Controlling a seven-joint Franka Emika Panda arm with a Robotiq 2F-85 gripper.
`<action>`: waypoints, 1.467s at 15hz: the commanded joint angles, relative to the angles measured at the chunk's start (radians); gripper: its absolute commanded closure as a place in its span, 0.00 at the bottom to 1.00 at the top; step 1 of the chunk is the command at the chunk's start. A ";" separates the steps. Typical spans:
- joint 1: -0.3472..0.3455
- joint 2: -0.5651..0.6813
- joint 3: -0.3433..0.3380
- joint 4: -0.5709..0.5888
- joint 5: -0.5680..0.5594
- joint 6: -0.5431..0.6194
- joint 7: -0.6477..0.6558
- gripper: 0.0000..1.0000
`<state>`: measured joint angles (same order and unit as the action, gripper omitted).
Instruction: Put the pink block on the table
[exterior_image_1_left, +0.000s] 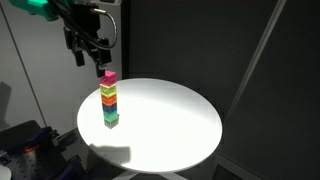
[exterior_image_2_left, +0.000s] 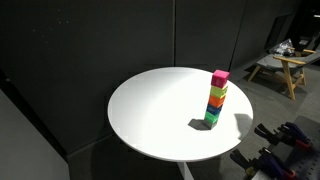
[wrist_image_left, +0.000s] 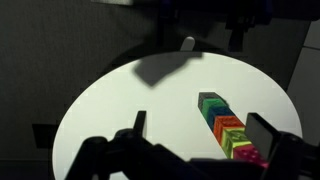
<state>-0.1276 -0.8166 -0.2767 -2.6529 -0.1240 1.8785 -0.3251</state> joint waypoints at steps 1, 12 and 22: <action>0.000 0.013 0.016 0.003 -0.001 0.025 0.012 0.00; 0.021 0.082 0.093 0.012 0.004 0.132 0.071 0.00; 0.063 0.204 0.192 0.042 0.070 0.211 0.256 0.00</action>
<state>-0.0760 -0.6565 -0.1163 -2.6426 -0.0859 2.0690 -0.1356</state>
